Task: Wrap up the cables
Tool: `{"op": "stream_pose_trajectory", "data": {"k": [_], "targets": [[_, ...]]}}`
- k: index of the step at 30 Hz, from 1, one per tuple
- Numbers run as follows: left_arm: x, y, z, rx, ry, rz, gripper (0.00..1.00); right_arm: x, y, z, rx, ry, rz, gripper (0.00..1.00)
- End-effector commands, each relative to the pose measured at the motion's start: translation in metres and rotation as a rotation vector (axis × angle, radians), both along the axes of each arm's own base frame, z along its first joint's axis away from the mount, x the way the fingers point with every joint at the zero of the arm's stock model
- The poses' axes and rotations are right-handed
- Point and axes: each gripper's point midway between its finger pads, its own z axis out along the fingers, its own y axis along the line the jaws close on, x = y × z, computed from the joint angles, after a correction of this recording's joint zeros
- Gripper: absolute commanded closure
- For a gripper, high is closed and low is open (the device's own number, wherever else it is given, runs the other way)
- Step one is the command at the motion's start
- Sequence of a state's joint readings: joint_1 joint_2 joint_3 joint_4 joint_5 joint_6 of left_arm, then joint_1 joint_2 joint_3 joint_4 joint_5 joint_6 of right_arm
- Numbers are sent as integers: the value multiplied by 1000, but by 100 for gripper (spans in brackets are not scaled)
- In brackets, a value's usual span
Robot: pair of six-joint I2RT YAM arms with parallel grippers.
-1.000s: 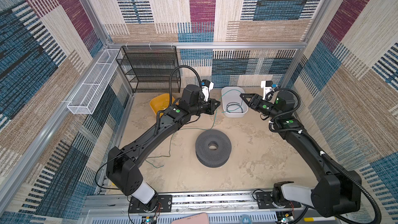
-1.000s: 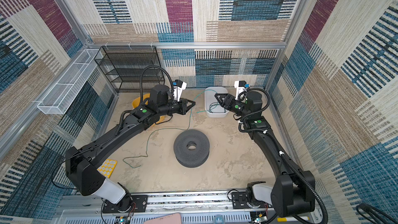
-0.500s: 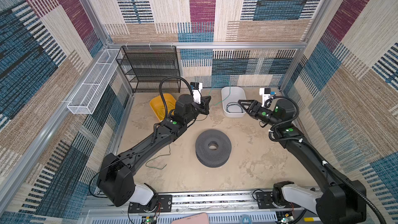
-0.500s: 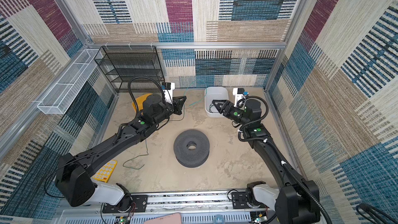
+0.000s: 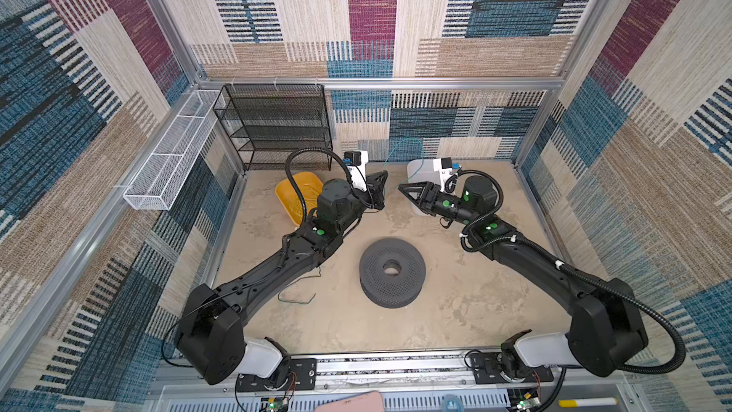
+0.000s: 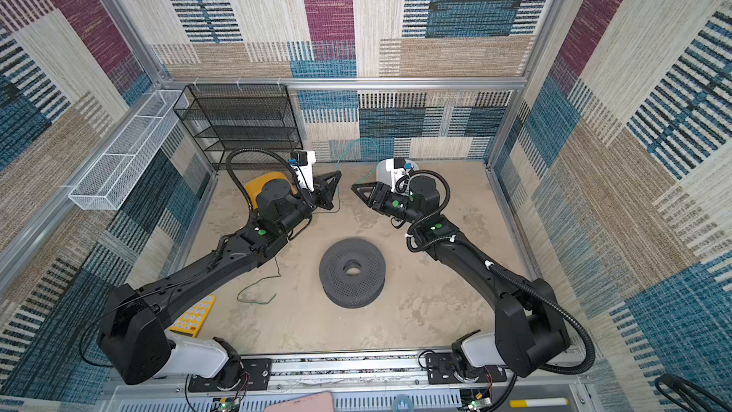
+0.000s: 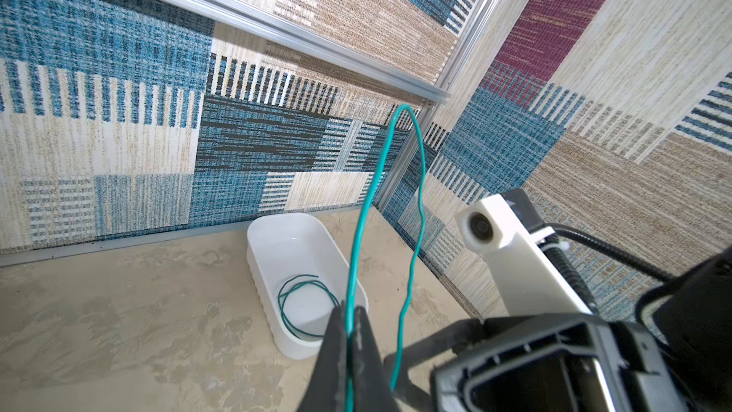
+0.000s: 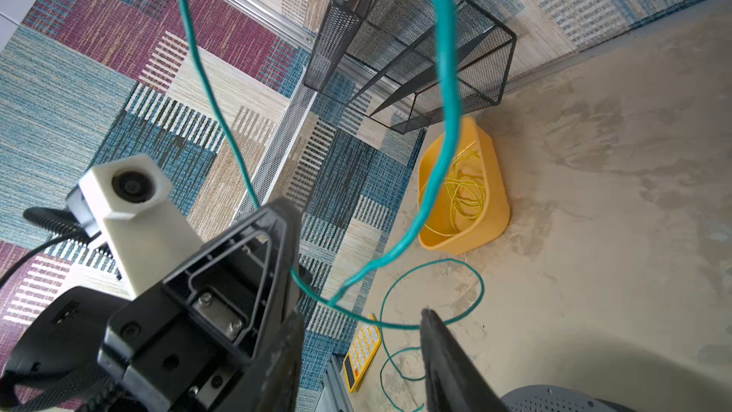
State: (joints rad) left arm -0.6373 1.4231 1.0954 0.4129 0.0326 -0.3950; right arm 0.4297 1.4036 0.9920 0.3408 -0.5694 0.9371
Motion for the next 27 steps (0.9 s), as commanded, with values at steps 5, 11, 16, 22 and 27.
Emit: {"op": "stream_pose_trajectory", "data": {"k": [5, 11, 16, 22, 27], "targets": [[-4, 3, 10, -42, -30, 0, 100, 19, 4, 7, -5, -45, -29, 73], [-5, 10, 10, -33, -37, 23, 100, 25, -2, -1, -98, -67, -75, 100], [-6, 23, 11, 33, -53, 65, 100, 38, -28, -34, -355, -81, -202, 100], [-8, 45, -7, 186, 44, 105, 100, 58, -100, -72, -774, -87, -481, 100], [-20, 63, -32, 297, 105, 137, 100, 75, -144, -64, -1016, -160, -675, 100]]}}
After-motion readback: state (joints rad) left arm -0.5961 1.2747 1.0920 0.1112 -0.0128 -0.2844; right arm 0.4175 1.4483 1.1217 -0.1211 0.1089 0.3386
